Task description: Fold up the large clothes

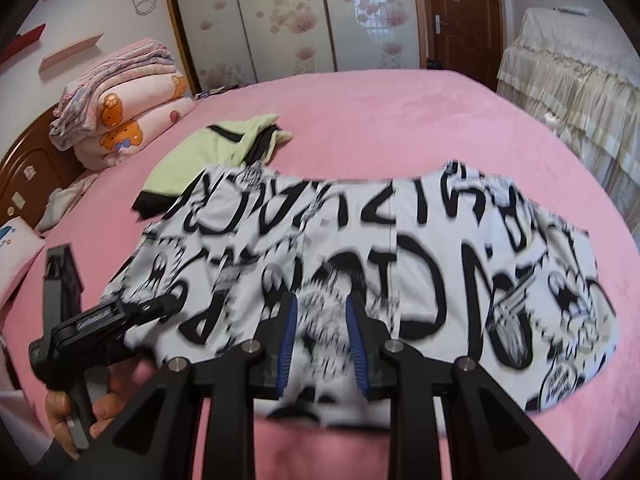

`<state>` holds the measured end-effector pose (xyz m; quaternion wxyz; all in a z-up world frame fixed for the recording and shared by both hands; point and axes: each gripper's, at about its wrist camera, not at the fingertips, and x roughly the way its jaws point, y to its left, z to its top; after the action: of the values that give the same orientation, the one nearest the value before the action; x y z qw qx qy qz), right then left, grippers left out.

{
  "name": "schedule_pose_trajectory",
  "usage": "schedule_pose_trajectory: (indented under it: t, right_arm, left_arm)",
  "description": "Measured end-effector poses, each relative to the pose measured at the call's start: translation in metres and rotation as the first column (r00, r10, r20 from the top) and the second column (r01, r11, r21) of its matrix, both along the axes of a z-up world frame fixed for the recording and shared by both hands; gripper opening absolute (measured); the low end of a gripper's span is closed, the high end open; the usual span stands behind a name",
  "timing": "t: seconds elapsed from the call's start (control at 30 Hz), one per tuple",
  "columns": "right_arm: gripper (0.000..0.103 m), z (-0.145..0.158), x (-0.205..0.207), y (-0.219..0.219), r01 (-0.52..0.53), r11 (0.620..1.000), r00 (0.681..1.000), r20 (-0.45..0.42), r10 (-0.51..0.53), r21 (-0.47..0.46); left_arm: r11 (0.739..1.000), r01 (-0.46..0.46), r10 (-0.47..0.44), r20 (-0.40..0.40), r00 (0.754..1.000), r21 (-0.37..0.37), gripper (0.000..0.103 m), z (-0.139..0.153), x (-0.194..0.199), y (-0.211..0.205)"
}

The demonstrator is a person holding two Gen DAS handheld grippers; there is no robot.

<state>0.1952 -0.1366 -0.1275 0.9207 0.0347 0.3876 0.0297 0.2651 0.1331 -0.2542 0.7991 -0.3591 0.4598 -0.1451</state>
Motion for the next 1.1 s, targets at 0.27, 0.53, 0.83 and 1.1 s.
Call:
schedule_pose_trajectory:
  t: [0.27, 0.53, 0.83, 1.1]
  right_arm:
    - [0.021, -0.047, 0.057, 0.01, -0.003, 0.992, 0.999, -0.046, -0.003, -0.125]
    - [0.021, -0.089, 0.055, 0.007, -0.02, 0.995, 0.994, -0.107, 0.009, -0.099]
    - [0.021, -0.087, 0.048, -0.025, -0.046, 0.988, 0.988, -0.14, 0.067, 0.148]
    - [0.021, -0.04, -0.022, -0.136, 0.121, 0.895, 0.992, -0.081, -0.095, 0.429]
  left_arm:
    - [0.978, -0.088, 0.071, 0.096, 0.993, 0.186, 0.027, 0.02, 0.002, -0.014]
    - [0.924, -0.116, 0.002, 0.298, 0.955, 0.365, 0.011, 0.081, -0.023, -0.052]
    - [0.874, -0.053, -0.177, 0.419, 0.891, 0.483, 0.011, 0.15, -0.033, -0.14]
    - [0.752, 0.082, -0.453, 0.422, 0.785, 0.654, 0.013, 0.177, -0.049, -0.277]
